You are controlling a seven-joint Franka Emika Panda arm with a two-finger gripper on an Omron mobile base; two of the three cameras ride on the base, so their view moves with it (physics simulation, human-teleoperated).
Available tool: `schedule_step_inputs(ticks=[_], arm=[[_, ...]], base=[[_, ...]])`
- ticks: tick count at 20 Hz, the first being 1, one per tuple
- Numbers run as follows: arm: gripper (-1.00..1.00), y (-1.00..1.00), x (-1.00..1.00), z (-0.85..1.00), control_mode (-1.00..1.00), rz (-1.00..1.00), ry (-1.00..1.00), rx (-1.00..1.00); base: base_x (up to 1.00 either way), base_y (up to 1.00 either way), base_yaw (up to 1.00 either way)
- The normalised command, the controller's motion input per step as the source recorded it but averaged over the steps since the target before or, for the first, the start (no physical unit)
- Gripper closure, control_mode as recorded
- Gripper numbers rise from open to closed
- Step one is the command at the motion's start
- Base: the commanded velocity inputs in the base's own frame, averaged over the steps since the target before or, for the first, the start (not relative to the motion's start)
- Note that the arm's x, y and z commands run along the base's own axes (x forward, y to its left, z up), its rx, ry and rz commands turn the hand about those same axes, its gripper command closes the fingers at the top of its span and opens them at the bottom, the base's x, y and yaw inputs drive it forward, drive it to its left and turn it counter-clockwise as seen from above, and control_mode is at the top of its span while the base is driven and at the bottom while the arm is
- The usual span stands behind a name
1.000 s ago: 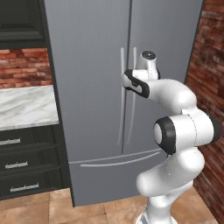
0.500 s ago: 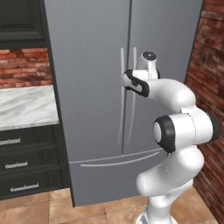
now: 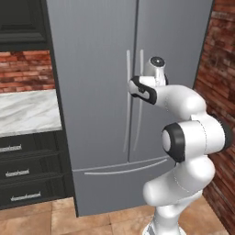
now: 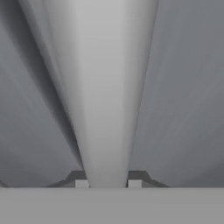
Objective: Gather the sweet potato and corn from the fridge and place them on a tray on the dining counter. Then gather the fish and steak from the fridge and place them on the other tray.
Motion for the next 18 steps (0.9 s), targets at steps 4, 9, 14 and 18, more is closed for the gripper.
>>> schedule_step_inputs(ticks=[4, 9, 14, 18], arm=[[1.0, -0.26, -0.67, 0.02, -1.0, -0.13, 0.0, 0.0], [1.0, -0.43, -0.88, 0.05, -1.0, -0.15, 0.0, 0.0], [1.0, -0.61, -0.96, 0.09, -1.0, -0.12, 0.0, 0.0], [1.0, -0.84, -0.92, 0.18, -1.0, -0.06, -0.03, 0.0]], base=[[0.0, 0.0, 0.0], [0.0, 0.0, 0.0], [0.0, 0.0, 0.0], [0.0, 0.0, 0.0]])
